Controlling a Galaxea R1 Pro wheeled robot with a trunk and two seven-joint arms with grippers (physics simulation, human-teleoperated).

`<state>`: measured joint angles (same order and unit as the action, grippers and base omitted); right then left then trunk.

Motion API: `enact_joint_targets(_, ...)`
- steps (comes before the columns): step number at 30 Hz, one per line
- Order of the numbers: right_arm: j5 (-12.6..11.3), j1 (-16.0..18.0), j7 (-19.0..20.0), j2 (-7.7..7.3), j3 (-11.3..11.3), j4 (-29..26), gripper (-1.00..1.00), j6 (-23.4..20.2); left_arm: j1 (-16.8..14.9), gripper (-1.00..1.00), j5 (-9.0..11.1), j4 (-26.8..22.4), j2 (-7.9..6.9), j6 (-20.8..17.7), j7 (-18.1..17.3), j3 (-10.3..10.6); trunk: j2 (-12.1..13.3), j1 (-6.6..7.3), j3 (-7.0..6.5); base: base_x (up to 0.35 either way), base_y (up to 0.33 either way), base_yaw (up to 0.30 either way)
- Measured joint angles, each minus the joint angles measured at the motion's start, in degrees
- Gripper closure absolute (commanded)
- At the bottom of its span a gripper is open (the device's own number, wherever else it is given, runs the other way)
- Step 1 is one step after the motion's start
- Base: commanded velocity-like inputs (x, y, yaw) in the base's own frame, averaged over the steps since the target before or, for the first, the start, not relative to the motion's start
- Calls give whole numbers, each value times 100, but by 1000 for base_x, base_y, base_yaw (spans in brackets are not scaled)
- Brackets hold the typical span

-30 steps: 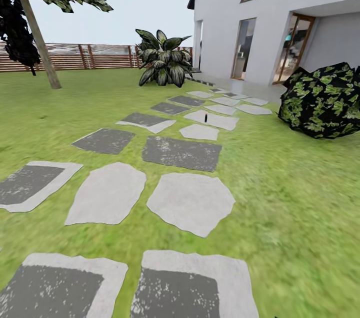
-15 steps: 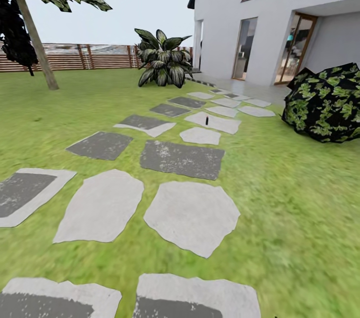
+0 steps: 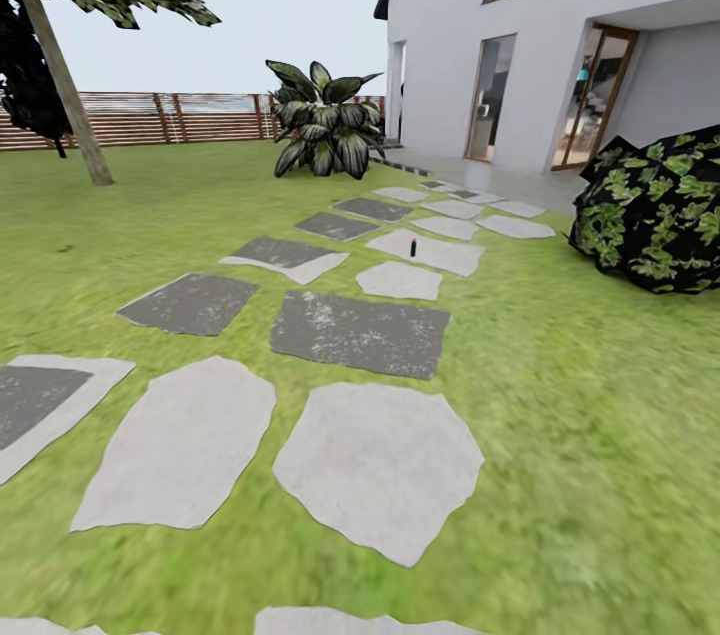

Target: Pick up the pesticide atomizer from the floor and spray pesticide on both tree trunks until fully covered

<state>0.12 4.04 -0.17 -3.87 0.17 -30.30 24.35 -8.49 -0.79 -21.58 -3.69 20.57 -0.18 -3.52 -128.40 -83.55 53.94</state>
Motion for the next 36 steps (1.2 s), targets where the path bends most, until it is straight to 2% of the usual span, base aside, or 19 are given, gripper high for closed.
enact_joint_targets(36,-3,0,4,0,0,50,-100,0,-12,-100,0,14,0,0,0,0,0,0,0,340,-111,0)
